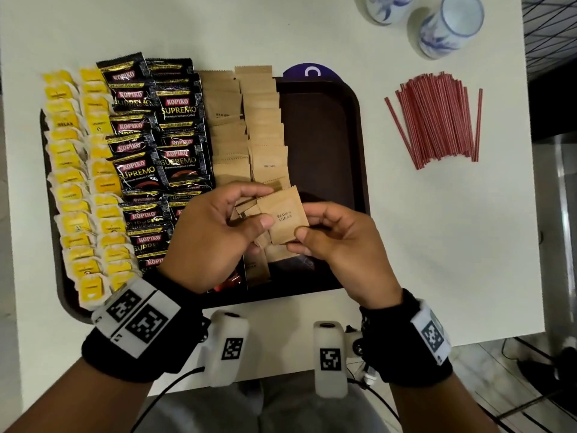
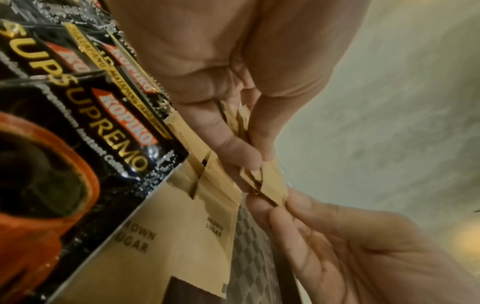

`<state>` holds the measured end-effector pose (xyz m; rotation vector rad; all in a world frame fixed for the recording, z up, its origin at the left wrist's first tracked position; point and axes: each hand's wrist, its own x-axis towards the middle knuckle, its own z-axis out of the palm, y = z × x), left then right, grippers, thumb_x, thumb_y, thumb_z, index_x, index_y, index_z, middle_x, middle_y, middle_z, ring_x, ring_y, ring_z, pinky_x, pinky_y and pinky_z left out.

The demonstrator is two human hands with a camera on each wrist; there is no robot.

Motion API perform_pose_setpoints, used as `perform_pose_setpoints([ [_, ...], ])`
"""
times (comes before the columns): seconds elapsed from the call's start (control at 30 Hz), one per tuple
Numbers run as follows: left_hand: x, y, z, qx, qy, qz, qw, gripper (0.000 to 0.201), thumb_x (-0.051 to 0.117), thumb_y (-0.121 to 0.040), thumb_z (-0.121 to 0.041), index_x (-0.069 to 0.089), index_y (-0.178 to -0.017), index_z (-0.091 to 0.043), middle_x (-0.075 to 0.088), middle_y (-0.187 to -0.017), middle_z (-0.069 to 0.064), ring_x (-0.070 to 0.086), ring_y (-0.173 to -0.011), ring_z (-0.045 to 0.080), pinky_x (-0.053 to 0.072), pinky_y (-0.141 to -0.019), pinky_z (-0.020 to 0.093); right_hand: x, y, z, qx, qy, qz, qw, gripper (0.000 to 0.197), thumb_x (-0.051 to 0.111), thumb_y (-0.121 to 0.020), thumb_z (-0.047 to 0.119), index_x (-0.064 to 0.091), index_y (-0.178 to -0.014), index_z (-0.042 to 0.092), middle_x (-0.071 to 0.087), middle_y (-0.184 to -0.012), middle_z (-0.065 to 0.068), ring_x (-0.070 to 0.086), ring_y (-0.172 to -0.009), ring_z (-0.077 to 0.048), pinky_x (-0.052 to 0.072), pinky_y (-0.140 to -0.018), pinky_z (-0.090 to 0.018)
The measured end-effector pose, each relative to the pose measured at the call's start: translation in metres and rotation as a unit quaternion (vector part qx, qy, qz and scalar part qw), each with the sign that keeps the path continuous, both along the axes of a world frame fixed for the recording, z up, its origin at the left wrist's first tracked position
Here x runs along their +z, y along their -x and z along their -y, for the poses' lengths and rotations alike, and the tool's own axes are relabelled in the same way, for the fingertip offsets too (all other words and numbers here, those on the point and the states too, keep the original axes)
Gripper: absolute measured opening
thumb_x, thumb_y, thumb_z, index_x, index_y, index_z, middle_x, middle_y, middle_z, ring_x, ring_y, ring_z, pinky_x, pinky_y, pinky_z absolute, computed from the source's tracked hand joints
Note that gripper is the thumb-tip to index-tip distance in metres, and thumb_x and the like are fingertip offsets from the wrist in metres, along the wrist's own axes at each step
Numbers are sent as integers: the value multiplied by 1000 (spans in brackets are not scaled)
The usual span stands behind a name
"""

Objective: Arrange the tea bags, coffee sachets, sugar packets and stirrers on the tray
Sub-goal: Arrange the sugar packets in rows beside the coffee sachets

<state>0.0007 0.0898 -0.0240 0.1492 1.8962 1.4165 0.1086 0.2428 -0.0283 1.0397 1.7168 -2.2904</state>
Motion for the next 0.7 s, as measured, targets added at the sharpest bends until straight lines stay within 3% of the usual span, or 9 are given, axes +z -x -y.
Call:
perform_pose_setpoints([
  [0.17,-3,2,-3,-8,7,-1,1000,34,72,-84,-7,70,-110,-29,72,-105,-4,72,-68,21,60,-57,42,0,5,2,-15,-26,18,999,17,67,-90,-2,68,-106,4,73,-98,-14,75,-83,-29,62,-68,-31],
  [0.33,-4,3,-3,-10,-4,7,1000,35,71,-84,-5,70,-110,-28,70,-109,-4,72,-81,17,60,-57,39,-3,10,1,-27,-40,33,998,10,69,-90,-1,61,-96,1,73,-89,-15,74,-69,-30,56,-52,-29],
  [0.43,-3,6,-2,-11,-10,5,1000,35,69,-86,-4,69,-112,-27,70,-113,-5,72,-87,16,60,-58,36,-4,9,-3,-23,-58,48,997,11,70,-89,0,59,-91,1,73,-88,-17,73,-64,-24,51,-48,-30],
  [0.53,-2,12,2,3,-10,-2,1000,35,67,-87,-3,69,-113,-27,68,-116,-4,72,-89,15,60,-58,33,-4,2,-13,-20,-95,57,994,17,72,-86,0,60,-81,10,72,-85,-20,57,-54,-16,45,-50,-29],
  [0.6,-2,16,5,16,-12,-9,1000,36,67,-87,-2,70,-111,-29,67,-118,-3,71,-91,17,60,-59,36,-4,-8,-20,-12,-76,55,995,19,69,-87,-4,60,-83,12,70,-88,-19,54,-56,-18,46,-52,-29],
  [0.7,-2,18,9,22,-8,-16,1000,37,68,-86,-3,70,-109,-33,68,-115,-3,72,-85,18,60,-62,40,-4,-23,-20,37,-77,82,993,28,67,-86,-10,63,-99,14,67,-94,-20,64,-70,-18,52,-58,-27],
])
